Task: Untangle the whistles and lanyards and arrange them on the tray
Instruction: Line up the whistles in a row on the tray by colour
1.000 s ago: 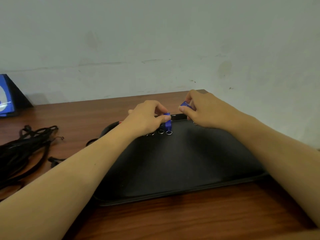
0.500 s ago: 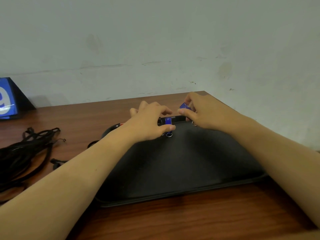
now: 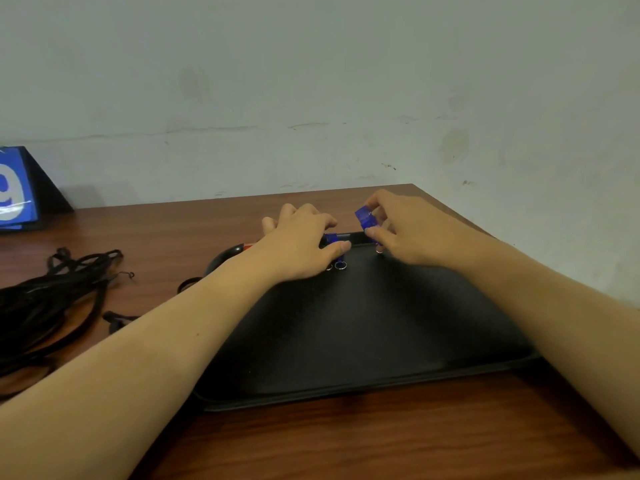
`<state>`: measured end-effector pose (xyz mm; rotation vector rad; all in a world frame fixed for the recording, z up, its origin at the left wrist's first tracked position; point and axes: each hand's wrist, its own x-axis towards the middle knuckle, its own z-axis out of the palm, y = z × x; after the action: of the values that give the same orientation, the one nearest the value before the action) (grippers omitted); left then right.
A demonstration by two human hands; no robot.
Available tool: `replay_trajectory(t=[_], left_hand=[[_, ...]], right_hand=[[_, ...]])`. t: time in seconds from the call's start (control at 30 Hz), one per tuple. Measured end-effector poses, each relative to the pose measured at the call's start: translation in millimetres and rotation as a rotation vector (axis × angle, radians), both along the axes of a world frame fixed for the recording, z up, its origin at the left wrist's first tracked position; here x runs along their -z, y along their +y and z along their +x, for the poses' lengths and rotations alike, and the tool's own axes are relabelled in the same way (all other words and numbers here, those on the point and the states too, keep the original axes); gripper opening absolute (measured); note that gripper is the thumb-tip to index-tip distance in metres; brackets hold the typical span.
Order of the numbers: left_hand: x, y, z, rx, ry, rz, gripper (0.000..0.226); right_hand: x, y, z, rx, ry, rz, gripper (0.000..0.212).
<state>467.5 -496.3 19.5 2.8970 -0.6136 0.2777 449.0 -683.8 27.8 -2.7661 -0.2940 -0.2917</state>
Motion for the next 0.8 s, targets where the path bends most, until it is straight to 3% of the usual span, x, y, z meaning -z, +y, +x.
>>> replay_trajectory(t=[0.23,0.47,0.8], left_hand=[[-2.1,-0.6,-0.1,-0.037,-0.040,-0.122,0.035],[-6.9,3.9,0.4,-0.105,-0.136,-0.278,0.033],[-5.6,2.9,0.1,-0.100,-0.132,-0.294,0.033]], right_hand=[[-2.4,-1.6,-4.7,-0.027,-0.011,-0.021,0.031],[-1.0,4.3,-3.7,-0.079,0.148,0.210,0.022],[0.9,2.7,-0.2,-0.034,0.135,0.020,0.024]])
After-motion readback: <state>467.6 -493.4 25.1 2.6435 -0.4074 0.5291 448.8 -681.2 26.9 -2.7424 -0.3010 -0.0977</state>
